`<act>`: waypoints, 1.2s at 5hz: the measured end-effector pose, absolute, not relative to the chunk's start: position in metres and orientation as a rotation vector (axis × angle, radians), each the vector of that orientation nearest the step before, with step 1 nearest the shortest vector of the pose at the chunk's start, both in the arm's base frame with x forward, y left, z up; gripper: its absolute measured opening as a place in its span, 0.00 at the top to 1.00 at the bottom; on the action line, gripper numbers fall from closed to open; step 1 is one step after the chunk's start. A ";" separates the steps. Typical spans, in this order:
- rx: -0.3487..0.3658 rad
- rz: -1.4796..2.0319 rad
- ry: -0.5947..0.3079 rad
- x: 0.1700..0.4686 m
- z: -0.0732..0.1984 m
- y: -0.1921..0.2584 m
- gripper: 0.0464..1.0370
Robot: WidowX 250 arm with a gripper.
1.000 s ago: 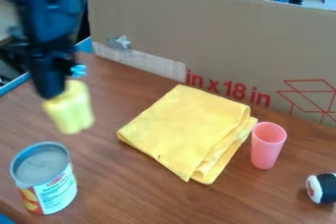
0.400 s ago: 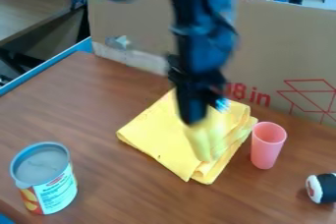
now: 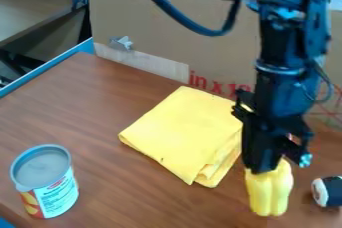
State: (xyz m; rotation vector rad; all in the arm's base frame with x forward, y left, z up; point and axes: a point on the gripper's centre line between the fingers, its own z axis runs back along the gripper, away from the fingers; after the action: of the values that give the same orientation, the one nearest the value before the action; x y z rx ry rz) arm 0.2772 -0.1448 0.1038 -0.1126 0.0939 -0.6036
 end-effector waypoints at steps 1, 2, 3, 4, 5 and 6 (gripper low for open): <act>-0.056 -0.617 0.121 0.273 0.090 -0.154 0.94; -0.036 -0.609 0.142 0.277 0.080 -0.155 0.94; -0.035 -0.603 0.127 0.280 0.080 -0.155 0.94; -0.058 -0.622 0.114 0.279 0.081 -0.156 0.91; -0.075 -0.614 0.084 0.274 0.086 -0.150 0.70; -0.080 -0.566 -0.002 0.271 0.113 -0.137 0.40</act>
State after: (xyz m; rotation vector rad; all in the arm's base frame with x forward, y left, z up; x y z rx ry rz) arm 0.2711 -0.1366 0.1126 -0.0796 -0.0022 -0.5659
